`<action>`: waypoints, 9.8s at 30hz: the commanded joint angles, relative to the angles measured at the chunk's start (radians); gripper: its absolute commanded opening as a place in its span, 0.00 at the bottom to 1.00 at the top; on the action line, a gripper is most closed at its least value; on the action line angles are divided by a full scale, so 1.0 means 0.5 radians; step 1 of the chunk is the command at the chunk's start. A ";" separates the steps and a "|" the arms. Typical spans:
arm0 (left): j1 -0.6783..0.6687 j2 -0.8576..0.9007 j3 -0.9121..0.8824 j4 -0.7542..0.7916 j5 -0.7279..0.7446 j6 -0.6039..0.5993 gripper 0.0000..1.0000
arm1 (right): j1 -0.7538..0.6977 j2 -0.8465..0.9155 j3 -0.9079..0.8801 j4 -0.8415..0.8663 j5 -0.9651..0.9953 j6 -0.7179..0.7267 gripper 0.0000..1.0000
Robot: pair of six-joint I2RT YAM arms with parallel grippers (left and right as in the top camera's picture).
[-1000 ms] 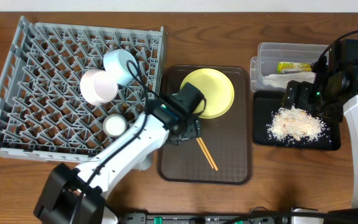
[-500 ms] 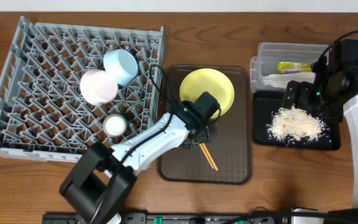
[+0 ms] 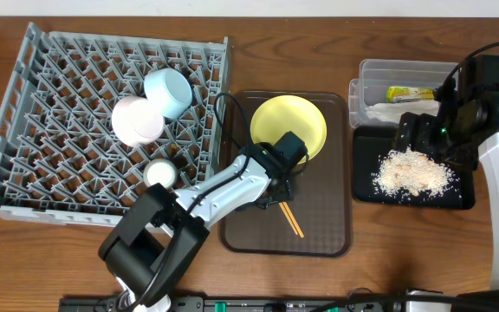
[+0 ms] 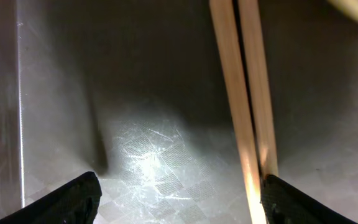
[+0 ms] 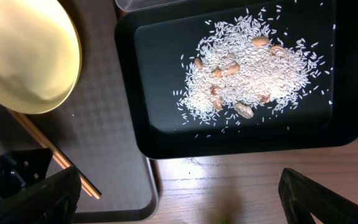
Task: Sort waste into correct bins and load items into the dishwasher
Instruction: 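Grasp one wooden chopstick on the tray with the left gripper, then lift the chopstick and carry it to the dish rack, then insert the chopstick upright into the rack and open the left gripper, then reach the left gripper back to the remaining chopstick on the tray, then grasp the second chopstick with the left gripper and lift it, then carry the second chopstick into the rack and open the left gripper, then reach the left gripper toward the yellow plate on the tray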
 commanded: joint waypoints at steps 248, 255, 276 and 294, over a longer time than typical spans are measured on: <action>0.998 -0.602 -0.005 0.410 -0.060 1.638 0.34 | -0.007 -0.005 -0.001 -0.020 0.011 -0.030 0.99; 0.922 -0.800 0.024 0.461 0.014 1.627 0.54 | -0.007 -0.005 -0.001 -0.011 0.011 -0.029 0.99; 0.608 -0.256 1.063 -0.255 0.269 1.518 0.47 | -0.007 -0.005 -0.001 0.007 0.011 -0.028 0.99; 0.009 0.481 1.061 -0.128 -0.063 1.669 0.57 | -0.007 -0.005 -0.001 0.001 0.011 -0.029 0.99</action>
